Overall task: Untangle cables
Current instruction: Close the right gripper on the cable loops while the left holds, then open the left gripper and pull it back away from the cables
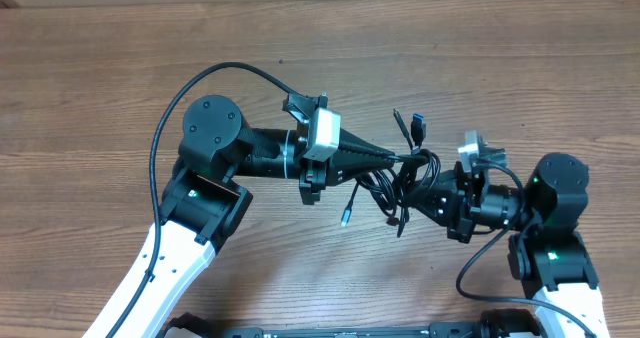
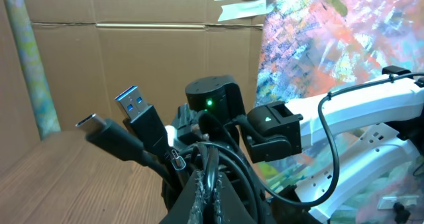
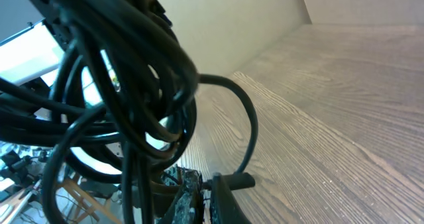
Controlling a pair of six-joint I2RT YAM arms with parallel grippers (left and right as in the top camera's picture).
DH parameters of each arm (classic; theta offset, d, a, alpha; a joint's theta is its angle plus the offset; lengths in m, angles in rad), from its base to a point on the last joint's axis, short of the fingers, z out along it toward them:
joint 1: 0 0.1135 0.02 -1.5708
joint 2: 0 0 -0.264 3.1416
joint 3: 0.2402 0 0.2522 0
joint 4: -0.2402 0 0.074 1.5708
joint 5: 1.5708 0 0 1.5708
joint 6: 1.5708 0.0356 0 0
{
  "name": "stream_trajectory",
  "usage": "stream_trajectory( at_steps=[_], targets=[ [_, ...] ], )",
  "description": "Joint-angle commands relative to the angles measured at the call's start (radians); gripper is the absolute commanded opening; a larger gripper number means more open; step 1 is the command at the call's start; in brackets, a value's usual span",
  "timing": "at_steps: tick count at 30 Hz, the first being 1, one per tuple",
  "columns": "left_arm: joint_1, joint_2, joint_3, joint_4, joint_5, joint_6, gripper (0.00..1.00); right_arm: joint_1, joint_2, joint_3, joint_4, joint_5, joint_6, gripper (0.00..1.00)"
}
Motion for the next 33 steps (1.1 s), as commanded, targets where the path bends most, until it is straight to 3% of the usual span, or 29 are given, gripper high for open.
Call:
stream_trajectory(
  at_steps=[1, 4, 5, 7, 8, 10, 12, 33],
  targets=[
    [0.0, 0.0, 0.017, 0.004, -0.023, -0.01, 0.04, 0.005, 0.009, 0.026, 0.0, 0.0, -0.008, 0.04],
    [0.005, 0.0, 0.017, -0.012, -0.023, -0.01, 0.04, 0.005, 0.009, 0.026, 0.001, 0.0, -0.008, 0.05],
    [0.008, 0.0, 0.017, -0.019, -0.023, -0.01, 0.04, 0.005, 0.009, 0.026, 0.001, 0.0, -0.008, 0.12],
    [0.015, 0.0, 0.017, -0.036, -0.021, -0.01, 0.04, 0.004, 0.009, 0.026, 0.001, 0.0, -0.008, 0.37],
    [0.023, 0.0, 0.017, -0.05, -0.015, -0.01, 0.04, 0.003, 0.009, 0.026, 0.001, 0.0, -0.008, 0.57],
    [0.036, 0.0, 0.017, -0.073, -0.008, -0.01, 0.04, 0.003, 0.009, 0.026, 0.001, 0.0, -0.008, 0.73],
    [0.047, 0.0, 0.017, -0.091, -0.008, -0.01, 0.04, 0.003, 0.009, 0.026, 0.001, 0.0, -0.008, 0.8],
    [0.027, 0.0, 0.017, -0.188, 0.0, -0.025, 0.04, 0.003, 0.009, 0.026, 0.069, -0.038, 0.05, 0.79]
  ],
)
